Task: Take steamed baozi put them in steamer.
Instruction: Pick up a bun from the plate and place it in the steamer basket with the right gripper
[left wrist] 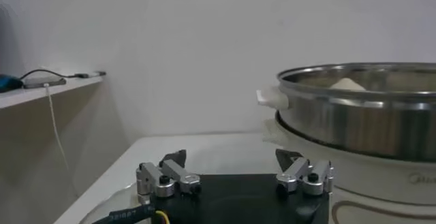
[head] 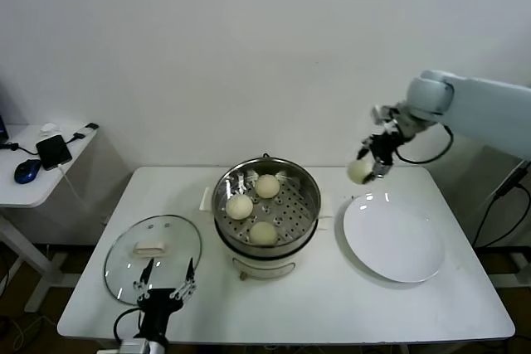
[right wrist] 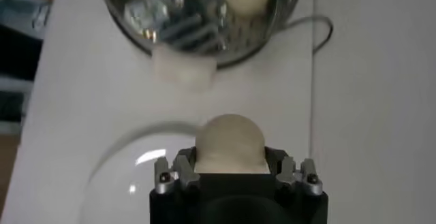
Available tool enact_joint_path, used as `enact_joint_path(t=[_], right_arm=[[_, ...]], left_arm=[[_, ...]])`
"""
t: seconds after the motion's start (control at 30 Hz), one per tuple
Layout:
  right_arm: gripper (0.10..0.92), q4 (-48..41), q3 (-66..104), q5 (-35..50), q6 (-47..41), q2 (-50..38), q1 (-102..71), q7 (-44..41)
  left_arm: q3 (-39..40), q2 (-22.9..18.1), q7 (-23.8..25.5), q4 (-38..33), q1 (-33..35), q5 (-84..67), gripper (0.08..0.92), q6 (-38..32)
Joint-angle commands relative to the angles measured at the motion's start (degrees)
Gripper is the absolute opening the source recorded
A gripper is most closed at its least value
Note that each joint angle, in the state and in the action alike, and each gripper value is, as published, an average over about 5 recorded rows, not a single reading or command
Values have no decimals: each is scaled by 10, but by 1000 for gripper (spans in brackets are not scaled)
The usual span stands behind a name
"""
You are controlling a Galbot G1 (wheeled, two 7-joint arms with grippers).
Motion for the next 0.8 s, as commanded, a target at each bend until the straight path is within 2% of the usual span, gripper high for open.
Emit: enact_joint_path(t=[0.03,0.33,0.57,0.8], right_arm=[[670,142,-62,207,-106,136,100,95],[670,81,-42,149,-154,169,-47,164],[670,20,-22,106,-164,175,-121,173],[670,-2,-7,85,-163,177,-150,173]], left_arm=[[1,-1,0,-3,-3,0,823,0],[-1,0,-1,-2,-1,-2,823,-4],[-6,-1,0,0,-4,-7,823,-3],[-7,-1,1,6,-9,-9,823,-2]])
